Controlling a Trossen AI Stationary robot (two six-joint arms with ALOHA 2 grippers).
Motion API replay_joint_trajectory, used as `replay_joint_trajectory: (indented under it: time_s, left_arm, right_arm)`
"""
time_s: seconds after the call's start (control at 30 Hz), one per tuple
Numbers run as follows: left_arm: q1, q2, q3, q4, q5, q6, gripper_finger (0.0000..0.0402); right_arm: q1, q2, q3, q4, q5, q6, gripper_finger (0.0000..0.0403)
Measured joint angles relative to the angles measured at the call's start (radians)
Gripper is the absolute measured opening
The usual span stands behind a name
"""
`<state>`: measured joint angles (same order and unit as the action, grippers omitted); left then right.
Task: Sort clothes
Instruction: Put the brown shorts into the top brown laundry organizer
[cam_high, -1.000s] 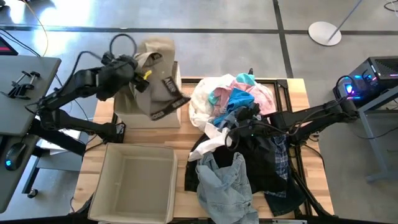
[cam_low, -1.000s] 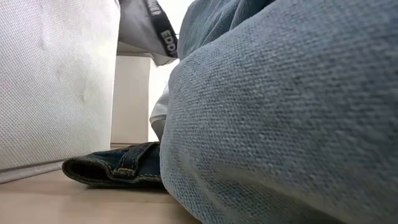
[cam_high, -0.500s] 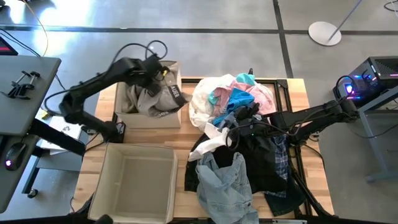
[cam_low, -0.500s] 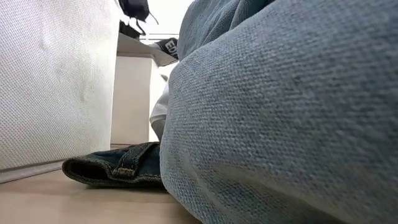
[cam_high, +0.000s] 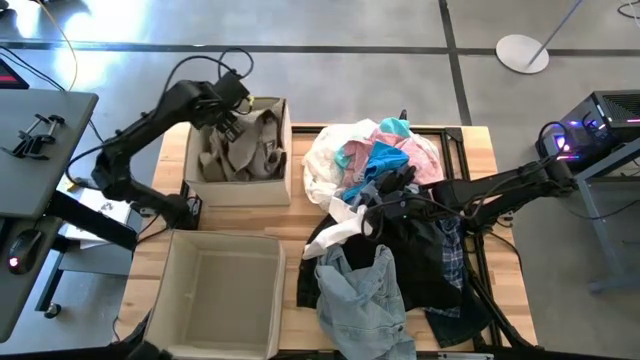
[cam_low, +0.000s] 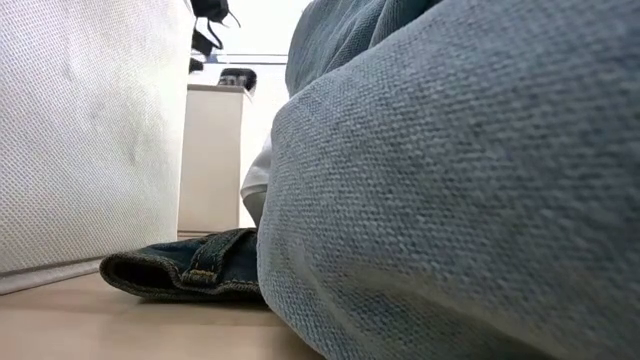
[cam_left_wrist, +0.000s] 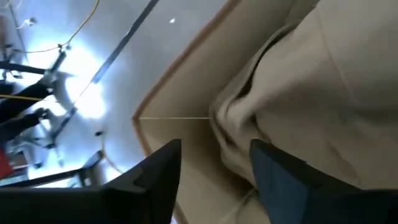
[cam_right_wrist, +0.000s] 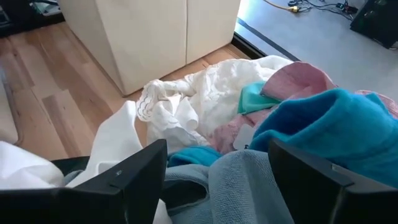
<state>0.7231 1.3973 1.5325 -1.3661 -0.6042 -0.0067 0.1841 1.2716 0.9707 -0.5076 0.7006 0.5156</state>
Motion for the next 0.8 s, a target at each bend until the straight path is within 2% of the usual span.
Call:
replay_joint_trajectory:
  time_s: [0.1,0.2,0.33,0.4,0.67,0.8]
  left_arm:
    - [-0.024,-0.038,0.024,-0.016,0.014,-0.024,0.0193]
    - [-0.04,-0.071,0.023,0.05,0.059,-0.009,0.0186]
    - [-0.037,-0.069,-0.02,0.16,0.292,0.058,0.0154]
    - [-0.031,-0.049,-0.053,0.208,0.333,0.06,0.013]
    - [0.004,0.105,-0.206,0.287,0.329,0.046,0.0017]
    - [0.008,0.174,-0.221,0.319,0.289,0.034,0.0007]
  right_arm:
    - [0.0,0.0,0.0,0.006,0.0,0.0,0.0273]
    - [0.0,0.0,0.0,0.007,0.0,0.0,0.0273]
    - [0.0,0.0,0.0,0.01,0.0,0.0,0.0273]
    - [0.0,0.001,0.0,0.01,0.0,0.0,0.0273]
    - [0.0,0.001,0.0,0.01,0.0,0.0,0.0273]
    - [0.0,0.001,0.0,0.009,0.0,0.001,0.0273]
